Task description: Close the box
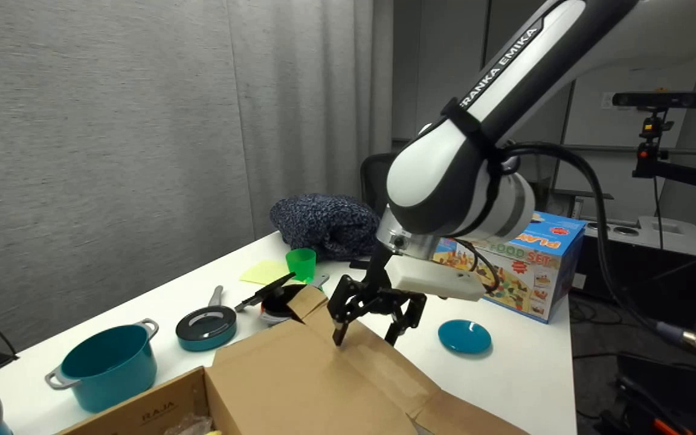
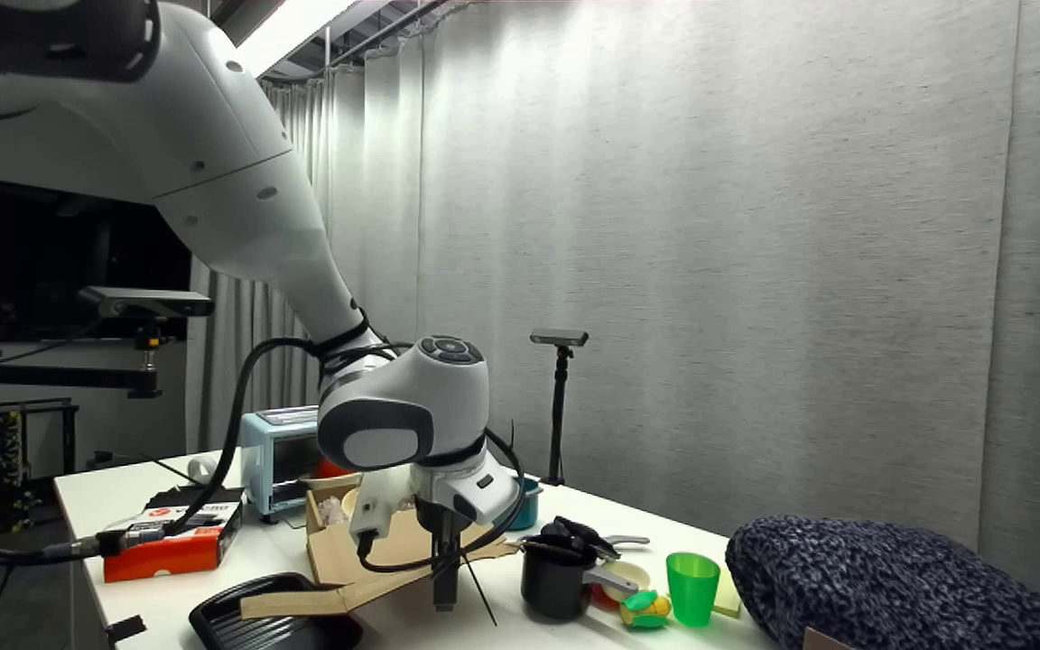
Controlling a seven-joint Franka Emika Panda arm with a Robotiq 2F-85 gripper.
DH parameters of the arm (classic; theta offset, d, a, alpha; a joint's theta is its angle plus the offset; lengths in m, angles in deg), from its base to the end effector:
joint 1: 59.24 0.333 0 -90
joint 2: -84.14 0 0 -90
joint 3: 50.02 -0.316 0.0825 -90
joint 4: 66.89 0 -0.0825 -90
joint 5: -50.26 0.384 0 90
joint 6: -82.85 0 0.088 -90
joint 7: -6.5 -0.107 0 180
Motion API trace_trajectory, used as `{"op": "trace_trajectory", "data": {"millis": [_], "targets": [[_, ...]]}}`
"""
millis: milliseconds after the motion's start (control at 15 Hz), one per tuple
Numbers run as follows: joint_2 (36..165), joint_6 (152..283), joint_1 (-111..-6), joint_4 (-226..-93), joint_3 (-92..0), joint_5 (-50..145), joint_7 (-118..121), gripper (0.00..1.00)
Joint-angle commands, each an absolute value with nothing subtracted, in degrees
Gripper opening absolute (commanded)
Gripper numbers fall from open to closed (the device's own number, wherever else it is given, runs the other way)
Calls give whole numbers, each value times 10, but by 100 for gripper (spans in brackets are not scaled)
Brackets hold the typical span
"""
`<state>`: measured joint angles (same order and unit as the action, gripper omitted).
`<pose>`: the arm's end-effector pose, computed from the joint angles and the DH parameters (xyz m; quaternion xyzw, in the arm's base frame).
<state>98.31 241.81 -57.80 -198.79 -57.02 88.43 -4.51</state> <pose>0.5401 0.0531 0.2569 -0.9293 0.3141 -0.0735 0.1800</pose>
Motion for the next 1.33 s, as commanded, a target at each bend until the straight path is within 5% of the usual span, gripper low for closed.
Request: {"op": "trace_trajectory", "data": {"millis": [0,133,267,867,1267], "targets": [[976,2417,-610,-1977,-597,967,37,100],[979,2409,-617,-1972,-599,998,68,100],[981,2404,-623,-1970,-600,1019,97,74],[984,2353,-636,-1967,-593,1041,148,5],[953,2323,-623,-1970,-550,987,130,1]]}}
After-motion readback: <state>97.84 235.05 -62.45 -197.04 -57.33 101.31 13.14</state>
